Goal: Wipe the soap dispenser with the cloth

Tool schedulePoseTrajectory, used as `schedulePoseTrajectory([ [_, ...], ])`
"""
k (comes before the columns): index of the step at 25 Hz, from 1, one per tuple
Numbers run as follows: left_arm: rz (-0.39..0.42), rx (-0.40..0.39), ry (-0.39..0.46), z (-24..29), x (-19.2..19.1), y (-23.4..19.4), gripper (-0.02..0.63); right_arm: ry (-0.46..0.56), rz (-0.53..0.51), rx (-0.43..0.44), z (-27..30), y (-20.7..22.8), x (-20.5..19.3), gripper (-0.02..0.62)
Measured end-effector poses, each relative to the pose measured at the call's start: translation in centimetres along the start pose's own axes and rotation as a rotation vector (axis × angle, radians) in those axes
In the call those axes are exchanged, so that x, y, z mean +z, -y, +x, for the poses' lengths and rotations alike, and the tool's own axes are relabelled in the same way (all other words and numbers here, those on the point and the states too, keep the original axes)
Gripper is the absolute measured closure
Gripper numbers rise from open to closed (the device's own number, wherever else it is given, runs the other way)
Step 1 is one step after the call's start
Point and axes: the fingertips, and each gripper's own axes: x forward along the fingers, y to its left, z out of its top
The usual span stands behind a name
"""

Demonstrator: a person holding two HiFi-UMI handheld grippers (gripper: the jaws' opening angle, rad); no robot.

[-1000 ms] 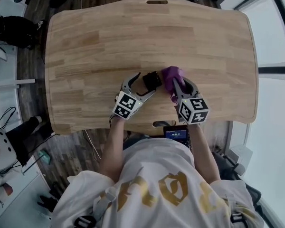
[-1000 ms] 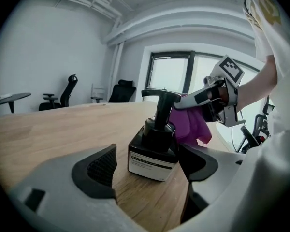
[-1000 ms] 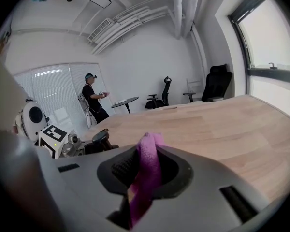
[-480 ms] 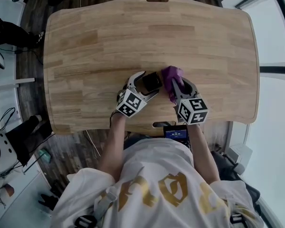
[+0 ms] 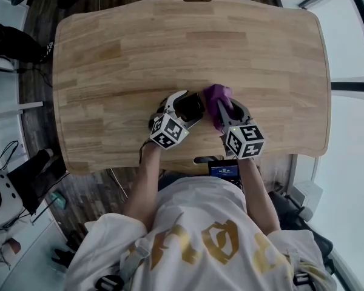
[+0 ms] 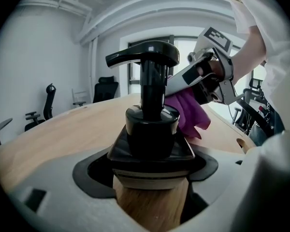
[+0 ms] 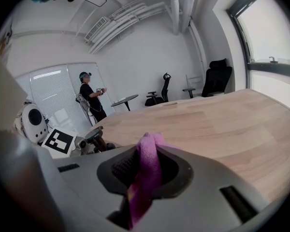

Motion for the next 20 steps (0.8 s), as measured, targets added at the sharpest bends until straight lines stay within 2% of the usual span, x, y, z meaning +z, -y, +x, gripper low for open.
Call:
schedulePoseTrajectory([
  [13, 0.016, 0.005, -0.03, 0.38, -0.15, 0.06, 0.236, -0.009, 0.002, 0.003, 0.18, -0.04, -0.04, 0.543],
  [20, 0.065, -0.017, -0.059, 0.59, -0.49, 0.26, 0.244, -0.008, -0.001, 0.002, 0.31, -0.06, 0.1, 0.543],
])
